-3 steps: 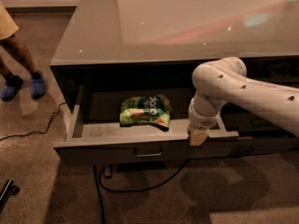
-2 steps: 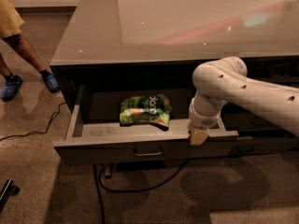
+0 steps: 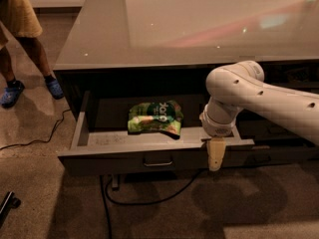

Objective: Open top drawer

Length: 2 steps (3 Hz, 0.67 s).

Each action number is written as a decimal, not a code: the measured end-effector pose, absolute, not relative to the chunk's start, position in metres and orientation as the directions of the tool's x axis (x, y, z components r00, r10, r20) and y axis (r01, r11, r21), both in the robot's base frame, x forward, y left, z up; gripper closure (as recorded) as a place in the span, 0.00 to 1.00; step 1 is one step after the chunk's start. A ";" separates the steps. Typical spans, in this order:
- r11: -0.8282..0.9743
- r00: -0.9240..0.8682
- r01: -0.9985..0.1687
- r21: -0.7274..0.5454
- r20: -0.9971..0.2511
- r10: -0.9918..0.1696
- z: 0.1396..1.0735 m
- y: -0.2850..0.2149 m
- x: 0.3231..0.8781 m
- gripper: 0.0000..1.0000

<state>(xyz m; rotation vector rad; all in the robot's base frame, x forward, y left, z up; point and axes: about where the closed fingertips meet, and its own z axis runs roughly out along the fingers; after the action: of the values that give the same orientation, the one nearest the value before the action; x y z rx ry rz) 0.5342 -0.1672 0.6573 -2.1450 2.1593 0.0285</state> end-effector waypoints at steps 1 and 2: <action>0.017 -0.010 -0.997 -0.072 -0.092 -0.996 0.660 -0.170 0.533 0.00; 0.011 -0.003 -0.994 -0.108 -0.073 -0.997 0.672 -0.170 0.539 0.00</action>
Offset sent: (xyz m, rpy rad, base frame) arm 0.0133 -0.0032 0.0339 -0.0334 -0.1036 0.0008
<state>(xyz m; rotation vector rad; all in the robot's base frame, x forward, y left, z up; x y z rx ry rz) 0.5387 -0.1704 0.6721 -2.1227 2.1385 -0.0375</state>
